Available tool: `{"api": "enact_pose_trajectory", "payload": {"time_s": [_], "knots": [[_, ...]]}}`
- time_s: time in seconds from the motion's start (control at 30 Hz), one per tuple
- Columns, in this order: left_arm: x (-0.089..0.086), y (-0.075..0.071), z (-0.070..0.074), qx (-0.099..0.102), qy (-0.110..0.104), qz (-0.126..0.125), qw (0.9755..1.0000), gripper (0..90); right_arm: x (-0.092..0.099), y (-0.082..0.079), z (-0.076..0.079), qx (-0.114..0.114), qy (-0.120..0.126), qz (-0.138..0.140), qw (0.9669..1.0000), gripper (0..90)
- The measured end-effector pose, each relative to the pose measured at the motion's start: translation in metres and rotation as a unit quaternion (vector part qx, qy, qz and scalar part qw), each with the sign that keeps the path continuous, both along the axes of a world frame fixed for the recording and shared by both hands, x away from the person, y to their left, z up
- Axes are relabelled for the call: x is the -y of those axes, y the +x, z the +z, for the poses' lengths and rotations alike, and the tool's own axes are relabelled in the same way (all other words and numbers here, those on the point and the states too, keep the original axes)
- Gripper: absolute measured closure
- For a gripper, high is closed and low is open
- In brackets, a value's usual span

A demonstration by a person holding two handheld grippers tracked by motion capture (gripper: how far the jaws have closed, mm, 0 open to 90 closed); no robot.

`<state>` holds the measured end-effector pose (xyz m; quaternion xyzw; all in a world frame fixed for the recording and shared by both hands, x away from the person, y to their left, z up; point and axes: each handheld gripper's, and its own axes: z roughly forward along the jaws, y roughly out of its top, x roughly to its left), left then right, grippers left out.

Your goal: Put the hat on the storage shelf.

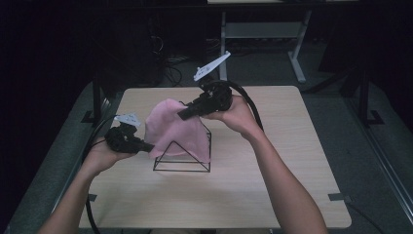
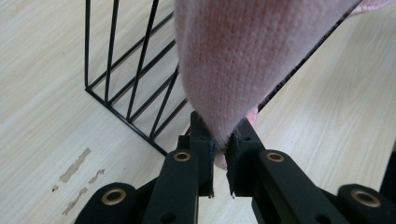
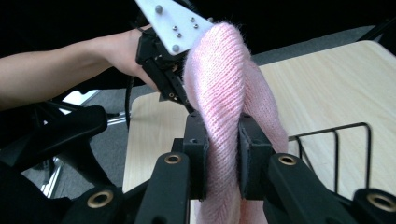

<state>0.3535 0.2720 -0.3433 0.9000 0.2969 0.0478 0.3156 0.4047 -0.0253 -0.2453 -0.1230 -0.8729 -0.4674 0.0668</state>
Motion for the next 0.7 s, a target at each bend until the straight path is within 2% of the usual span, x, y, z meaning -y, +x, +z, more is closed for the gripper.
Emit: {"api": "enact_pose_trajectory", "payload": {"time_s": [0.27, 0.3, 0.33, 0.5, 0.63, 0.7], "knots": [[0.001, -0.001, -0.012, -0.006, 0.011, 0.001, 0.9999, 82.6, -0.002, 0.000, -0.013, -0.010, -0.008, 0.010, 0.9999, 74.6], [0.002, -0.001, -0.015, -0.007, 0.011, 0.002, 0.9999, 82.6, -0.003, -0.001, -0.017, -0.012, -0.018, 0.015, 0.9997, 74.5], [0.002, -0.001, -0.019, -0.009, 0.012, 0.003, 0.9999, 82.6, -0.003, -0.001, -0.020, -0.013, -0.018, 0.018, 0.9996, 74.5], [0.003, -0.001, -0.028, -0.010, 0.021, 0.003, 0.9997, 82.6, -0.003, -0.003, -0.031, -0.033, -0.024, 0.022, 0.9989, 74.2], [0.003, -0.001, -0.032, -0.013, 0.019, 0.005, 0.9997, 82.6, -0.003, -0.004, -0.036, -0.035, -0.027, 0.021, 0.9988, 74.2], [0.004, 0.000, -0.034, -0.011, 0.027, 0.005, 0.9995, 82.6, -0.002, -0.004, -0.041, -0.036, -0.029, 0.024, 0.9987, 74.1]]}}
